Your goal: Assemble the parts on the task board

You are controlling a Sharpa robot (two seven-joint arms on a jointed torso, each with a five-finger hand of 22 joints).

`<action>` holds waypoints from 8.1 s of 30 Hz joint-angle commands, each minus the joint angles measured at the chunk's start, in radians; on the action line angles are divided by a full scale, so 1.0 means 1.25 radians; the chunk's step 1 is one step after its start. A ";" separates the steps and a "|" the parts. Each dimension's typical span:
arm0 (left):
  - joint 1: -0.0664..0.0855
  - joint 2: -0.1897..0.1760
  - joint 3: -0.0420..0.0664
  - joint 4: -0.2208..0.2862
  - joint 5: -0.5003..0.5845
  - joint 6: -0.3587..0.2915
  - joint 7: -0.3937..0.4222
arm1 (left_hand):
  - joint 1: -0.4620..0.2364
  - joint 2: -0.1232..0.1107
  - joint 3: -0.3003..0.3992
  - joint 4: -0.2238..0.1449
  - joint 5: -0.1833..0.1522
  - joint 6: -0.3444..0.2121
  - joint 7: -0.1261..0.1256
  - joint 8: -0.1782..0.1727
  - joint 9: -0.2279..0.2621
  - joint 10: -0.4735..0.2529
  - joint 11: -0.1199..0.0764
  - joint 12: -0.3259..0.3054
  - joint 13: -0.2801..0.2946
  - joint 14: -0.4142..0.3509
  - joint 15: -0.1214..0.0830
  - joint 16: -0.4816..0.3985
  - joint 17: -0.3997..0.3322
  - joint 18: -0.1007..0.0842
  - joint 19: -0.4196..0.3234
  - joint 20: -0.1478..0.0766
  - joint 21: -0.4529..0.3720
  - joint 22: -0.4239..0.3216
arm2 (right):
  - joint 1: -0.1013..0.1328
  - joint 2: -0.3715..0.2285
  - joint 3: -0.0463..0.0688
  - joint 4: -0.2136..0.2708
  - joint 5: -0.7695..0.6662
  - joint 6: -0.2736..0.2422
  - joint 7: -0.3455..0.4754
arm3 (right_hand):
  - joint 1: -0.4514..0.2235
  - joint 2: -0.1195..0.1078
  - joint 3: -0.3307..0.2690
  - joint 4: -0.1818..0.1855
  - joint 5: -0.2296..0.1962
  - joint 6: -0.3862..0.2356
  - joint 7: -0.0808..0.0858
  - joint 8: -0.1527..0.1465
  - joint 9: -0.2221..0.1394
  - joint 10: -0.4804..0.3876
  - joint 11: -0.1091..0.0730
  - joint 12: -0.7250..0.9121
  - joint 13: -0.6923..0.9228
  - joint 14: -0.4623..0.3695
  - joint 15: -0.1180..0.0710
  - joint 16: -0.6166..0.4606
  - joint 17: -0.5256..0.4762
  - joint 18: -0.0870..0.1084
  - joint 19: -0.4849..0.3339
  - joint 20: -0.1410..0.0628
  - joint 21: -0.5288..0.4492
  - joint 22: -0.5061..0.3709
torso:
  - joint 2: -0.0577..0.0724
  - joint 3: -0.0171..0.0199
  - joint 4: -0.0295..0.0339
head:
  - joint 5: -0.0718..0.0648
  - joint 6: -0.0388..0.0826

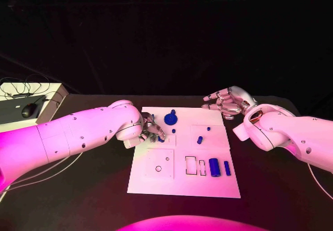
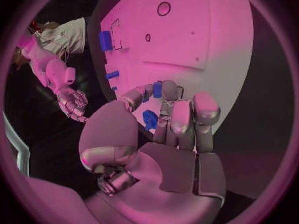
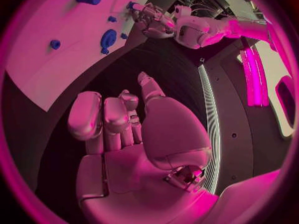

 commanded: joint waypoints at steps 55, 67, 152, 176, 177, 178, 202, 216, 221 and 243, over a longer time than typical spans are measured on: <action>-0.004 0.005 -0.003 0.008 -0.018 0.043 -0.010 | 0.014 0.017 0.044 -0.074 0.016 0.071 -0.053 0.052 -0.042 0.064 -0.039 -0.020 0.002 0.005 -0.008 0.021 0.014 -0.017 0.013 -0.011 -0.002 0.018 | 0.000 -0.002 0.000 0.001 -0.007 0.012 0.005 | -0.011 -0.003 -0.001 -0.003 0.009 -0.002 0.006 0.001 0.001 -0.004 -0.001 -0.007 -0.003 0.002 -0.002 -0.009 -0.002 0.014 -0.004 -0.001 -0.009 0.107 | 0.000 -0.0001 0.0006 | 0.002 -0.001; 0.000 0.002 0.006 0.013 0.008 0.057 -0.010 | 0.013 0.019 0.046 -0.076 0.015 0.069 -0.052 0.053 -0.043 0.063 -0.039 -0.020 0.003 0.005 -0.008 0.021 0.013 -0.018 0.013 -0.011 -0.001 0.020 | 0.000 0.000 0.000 -0.004 -0.009 0.016 0.004 | -0.011 -0.003 -0.001 -0.003 0.009 -0.002 0.006 0.001 0.001 -0.004 -0.001 -0.007 -0.003 0.002 -0.002 -0.009 -0.002 0.014 -0.004 -0.001 -0.009 0.107 | 0.000 0.0012 -0.0001 | 0.003 0.000; 0.054 0.105 -0.024 -0.147 -0.021 0.231 -0.021 | 0.010 0.035 0.040 -0.091 0.023 0.062 -0.049 0.059 -0.050 0.058 -0.038 -0.023 0.007 0.004 -0.008 0.021 0.016 -0.022 0.014 -0.014 -0.001 0.030 | -0.005 0.008 0.000 -0.012 -0.013 0.028 0.002 | -0.010 -0.003 -0.001 -0.004 0.008 -0.002 0.006 0.001 0.001 -0.005 -0.001 -0.007 -0.003 0.002 -0.002 -0.010 -0.002 0.014 -0.005 -0.001 -0.011 0.107 | 0.000 0.0003 0.0001 | 0.003 -0.004; 0.054 0.103 -0.038 -0.131 -0.048 0.215 -0.021 | -0.004 0.057 0.029 -0.097 0.021 0.068 -0.053 0.064 -0.051 0.064 -0.039 -0.022 0.007 0.006 -0.007 0.025 0.021 -0.023 0.018 -0.012 -0.001 0.035 | -0.006 0.006 0.000 -0.010 -0.014 0.029 0.003 | -0.011 -0.002 -0.001 -0.005 0.008 -0.002 0.006 0.002 0.001 -0.005 -0.001 -0.008 -0.004 0.002 -0.002 -0.012 -0.003 0.014 -0.005 -0.001 -0.013 0.107 | 0.001 0.0000 0.0002 | 0.003 -0.007; 0.054 0.102 -0.038 -0.129 -0.049 0.212 -0.021 | -0.005 0.057 0.031 -0.098 0.021 0.068 -0.053 0.064 -0.051 0.064 -0.039 -0.022 0.007 0.006 -0.007 0.025 0.021 -0.023 0.018 -0.012 -0.001 0.036 | -0.006 0.006 0.000 -0.010 -0.014 0.029 0.003 | -0.011 -0.002 -0.001 -0.005 0.008 -0.002 0.006 0.002 0.001 -0.005 -0.001 -0.008 -0.004 0.002 -0.002 -0.012 -0.003 0.014 -0.005 -0.001 -0.013 0.107 | 0.001 -0.0001 0.0002 | 0.003 -0.007; 0.054 0.099 -0.038 -0.123 -0.054 0.206 -0.020 | -0.005 0.057 0.032 -0.098 0.021 0.068 -0.053 0.064 -0.051 0.064 -0.039 -0.022 0.007 0.006 -0.007 0.025 0.021 -0.024 0.018 -0.012 -0.001 0.036 | -0.006 0.006 0.000 -0.009 -0.014 0.029 0.003 | -0.011 -0.002 -0.001 -0.005 0.008 -0.002 0.006 0.002 0.001 -0.005 -0.001 -0.008 -0.004 0.002 -0.002 -0.012 -0.003 0.014 -0.005 -0.001 -0.013 0.107 | 0.000 0.0001 0.0004 | 0.003 -0.007; 0.051 0.056 -0.030 -0.054 -0.086 0.101 -0.015 | -0.041 0.070 0.064 -0.116 0.020 0.070 -0.055 0.072 -0.045 0.070 -0.041 -0.020 0.005 0.007 -0.008 0.030 0.020 -0.025 0.025 -0.013 0.002 0.045 | -0.006 0.003 0.000 -0.008 -0.015 0.034 0.003 | -0.011 -0.003 -0.001 -0.006 0.009 -0.002 0.005 0.002 0.001 -0.006 -0.001 -0.009 -0.005 0.001 -0.002 -0.013 -0.004 0.014 -0.005 -0.001 -0.015 0.106 | 0.000 0.0000 0.0004 | 0.003 -0.008; 0.042 0.016 -0.027 0.015 -0.098 0.050 -0.013 | -0.042 0.067 0.066 -0.115 0.020 0.071 -0.056 0.074 -0.045 0.071 -0.041 -0.020 0.004 0.007 -0.008 0.030 0.019 -0.024 0.025 -0.013 0.001 0.046 | -0.006 0.001 0.000 -0.007 -0.015 0.036 0.003 | -0.013 -0.002 -0.002 -0.006 0.009 -0.001 0.005 0.002 0.001 -0.004 -0.001 -0.008 -0.004 0.002 -0.003 -0.013 -0.004 0.014 -0.004 -0.001 -0.014 0.107 | 0.000 0.0002 0.0012 | 0.003 -0.008; 0.038 0.013 -0.027 0.025 -0.102 0.036 -0.012 | -0.041 0.067 0.066 -0.114 0.019 0.071 -0.056 0.074 -0.045 0.072 -0.041 -0.020 0.004 0.007 -0.008 0.030 0.019 -0.024 0.025 -0.012 0.001 0.046 | -0.007 0.001 0.000 -0.007 -0.015 0.037 0.003 | -0.013 -0.002 -0.002 -0.006 0.009 -0.001 0.005 0.002 0.001 -0.004 -0.001 -0.008 -0.004 0.002 -0.003 -0.013 -0.004 0.014 -0.004 -0.001 -0.014 0.107 | 0.000 0.0004 0.0006 | 0.003 -0.009; 0.017 0.003 -0.027 0.060 -0.165 -0.041 0.003 | -0.038 0.062 0.066 -0.106 0.014 0.070 -0.056 0.075 -0.045 0.072 -0.042 -0.019 0.002 0.007 -0.008 0.030 0.017 -0.021 0.026 -0.009 -0.001 0.046 | -0.011 0.000 0.000 -0.007 -0.015 0.039 0.003 | -0.013 -0.002 -0.002 -0.006 0.009 -0.001 0.005 0.002 0.001 -0.004 -0.001 -0.008 -0.004 0.002 -0.003 -0.013 -0.004 0.014 -0.004 -0.001 -0.014 0.107 | 0.001 -0.0002 0.0002 | 0.002 -0.009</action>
